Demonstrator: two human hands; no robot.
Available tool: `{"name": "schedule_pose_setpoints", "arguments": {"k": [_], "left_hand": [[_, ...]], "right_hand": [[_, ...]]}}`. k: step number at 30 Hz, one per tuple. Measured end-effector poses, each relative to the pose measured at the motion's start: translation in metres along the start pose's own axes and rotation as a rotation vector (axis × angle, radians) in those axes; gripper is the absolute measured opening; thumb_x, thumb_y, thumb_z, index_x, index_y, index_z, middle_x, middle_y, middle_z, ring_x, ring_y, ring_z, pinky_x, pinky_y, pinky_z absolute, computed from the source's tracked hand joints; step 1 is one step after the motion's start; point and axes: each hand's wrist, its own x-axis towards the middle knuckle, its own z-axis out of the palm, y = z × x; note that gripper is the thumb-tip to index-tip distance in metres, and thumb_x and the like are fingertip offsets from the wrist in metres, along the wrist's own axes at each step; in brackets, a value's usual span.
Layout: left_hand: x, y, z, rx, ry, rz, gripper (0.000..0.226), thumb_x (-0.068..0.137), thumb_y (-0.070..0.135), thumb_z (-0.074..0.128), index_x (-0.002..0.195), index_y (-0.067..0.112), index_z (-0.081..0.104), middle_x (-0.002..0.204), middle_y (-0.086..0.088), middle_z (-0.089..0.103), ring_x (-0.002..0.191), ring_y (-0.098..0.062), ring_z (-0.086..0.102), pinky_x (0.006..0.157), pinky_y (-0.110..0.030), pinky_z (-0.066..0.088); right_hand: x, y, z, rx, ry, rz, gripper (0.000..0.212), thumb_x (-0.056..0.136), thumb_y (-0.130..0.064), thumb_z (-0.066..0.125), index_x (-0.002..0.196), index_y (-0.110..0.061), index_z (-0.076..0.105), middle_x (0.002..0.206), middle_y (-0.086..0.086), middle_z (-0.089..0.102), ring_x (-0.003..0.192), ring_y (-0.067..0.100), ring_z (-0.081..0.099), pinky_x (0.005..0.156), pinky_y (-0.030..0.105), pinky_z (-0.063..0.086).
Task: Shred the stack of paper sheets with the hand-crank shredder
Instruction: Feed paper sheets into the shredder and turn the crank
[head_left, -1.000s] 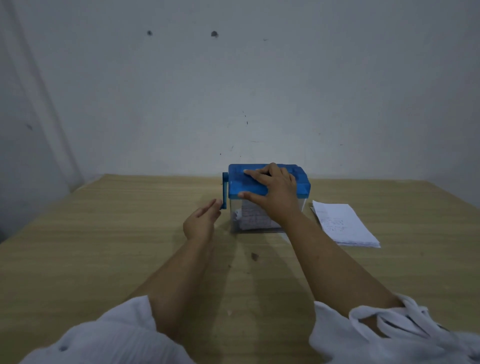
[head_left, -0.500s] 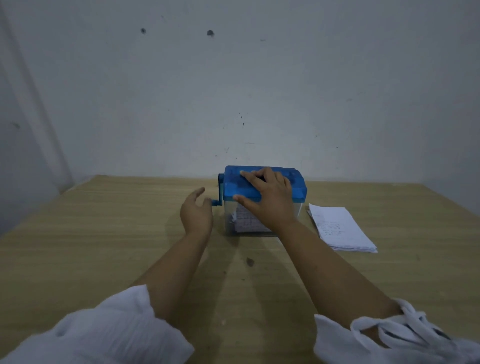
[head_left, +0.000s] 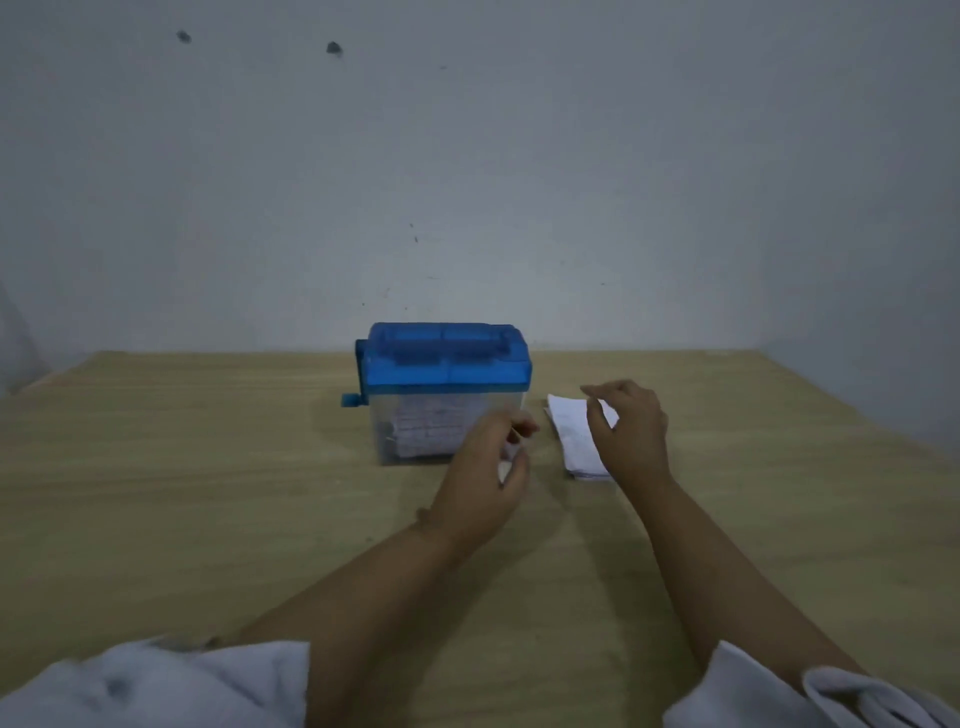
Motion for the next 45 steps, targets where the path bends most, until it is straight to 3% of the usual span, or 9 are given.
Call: {"name": "schedule_pose_setpoints", "arguments": {"k": [3,7,11,14,26,30,35,40,45], "left_hand": [[0.001,0.003,0.036,0.038,-0.155,-0.086,0.029,0.093,0.012,0.053,0.121,0.017,0.052,0.123,0.003,0.051,0.106,0.000,0.046,0.083,0.001,0.031],[0.011,0.001,0.064,0.153,-0.326,-0.146,0.047,0.095,0.031,0.051,0.139,0.017,0.038,0.144,0.001,0.039,0.127,-0.012,0.042,0.100,-0.018,0.034],[0.014,-0.007,0.071,0.434,-0.552,-0.139,0.061,0.097,0.050,0.037,0.150,0.026,0.017,0.159,0.005,0.009,0.145,-0.012,0.008,0.117,-0.031,0.005],[0.014,-0.008,0.072,0.487,-0.606,-0.148,0.061,0.097,0.054,0.032,0.150,0.027,0.018,0.159,0.005,0.006,0.146,-0.010,0.003,0.117,-0.031,0.000],[0.016,-0.004,0.075,0.538,-0.649,-0.172,0.063,0.096,0.057,0.028,0.151,0.030,0.012,0.159,0.006,0.001,0.146,-0.010,0.000,0.116,-0.030,-0.003],[0.016,0.000,0.073,0.543,-0.661,-0.203,0.067,0.096,0.057,0.028,0.152,0.027,0.005,0.159,0.004,-0.002,0.146,-0.011,0.000,0.115,-0.026,0.000],[0.016,0.004,0.074,0.548,-0.659,-0.212,0.068,0.096,0.056,0.028,0.152,0.024,0.005,0.159,0.003,-0.001,0.146,-0.012,0.002,0.115,-0.025,0.001],[0.015,0.002,0.074,0.537,-0.640,-0.202,0.069,0.096,0.056,0.030,0.152,0.023,0.005,0.159,0.002,-0.001,0.146,-0.012,0.002,0.115,-0.025,0.002],[0.013,0.001,0.074,0.310,-0.287,-0.174,0.076,0.093,0.043,0.050,0.152,0.021,0.007,0.153,0.002,0.029,0.136,-0.014,0.032,0.110,-0.029,0.030]], "right_hand": [[-0.014,0.034,-0.006,-0.136,-0.066,0.140,0.022,0.087,-0.011,0.058,0.105,-0.012,0.071,0.108,0.010,0.065,0.106,0.035,0.053,0.088,0.042,0.039],[-0.017,0.049,-0.016,-0.173,-0.109,0.330,0.030,0.091,-0.023,0.056,0.118,-0.016,0.064,0.123,0.007,0.056,0.118,0.028,0.042,0.092,0.036,0.030],[-0.014,0.054,-0.016,-0.315,-0.246,0.476,0.051,0.089,-0.047,0.054,0.128,-0.015,0.054,0.131,0.010,0.044,0.122,0.030,0.035,0.098,0.038,0.028],[-0.010,0.058,-0.013,-0.355,-0.266,0.515,0.052,0.087,-0.050,0.054,0.125,-0.014,0.055,0.131,0.010,0.044,0.122,0.030,0.036,0.099,0.039,0.028],[-0.002,0.063,-0.012,0.016,0.053,0.560,0.014,0.077,-0.017,0.071,0.090,-0.013,0.071,0.086,0.004,0.072,0.086,0.022,0.065,0.094,0.040,0.041],[-0.001,0.065,-0.014,-0.052,0.044,0.569,0.014,0.082,-0.024,0.068,0.085,-0.011,0.071,0.088,0.006,0.072,0.086,0.024,0.064,0.093,0.036,0.038],[-0.003,0.066,-0.017,-0.233,0.011,0.576,0.025,0.092,-0.031,0.056,0.103,-0.014,0.071,0.103,0.007,0.068,0.109,0.026,0.049,0.093,0.035,0.026],[-0.005,0.062,-0.015,-0.098,0.102,0.544,0.021,0.090,-0.021,0.060,0.102,-0.009,0.070,0.112,0.005,0.063,0.112,0.027,0.046,0.090,0.035,0.027],[-0.004,0.054,-0.024,0.210,0.268,0.560,0.019,0.090,-0.007,0.056,0.100,0.005,0.068,0.097,0.016,0.068,0.085,0.023,0.059,0.065,0.014,0.030]]}}
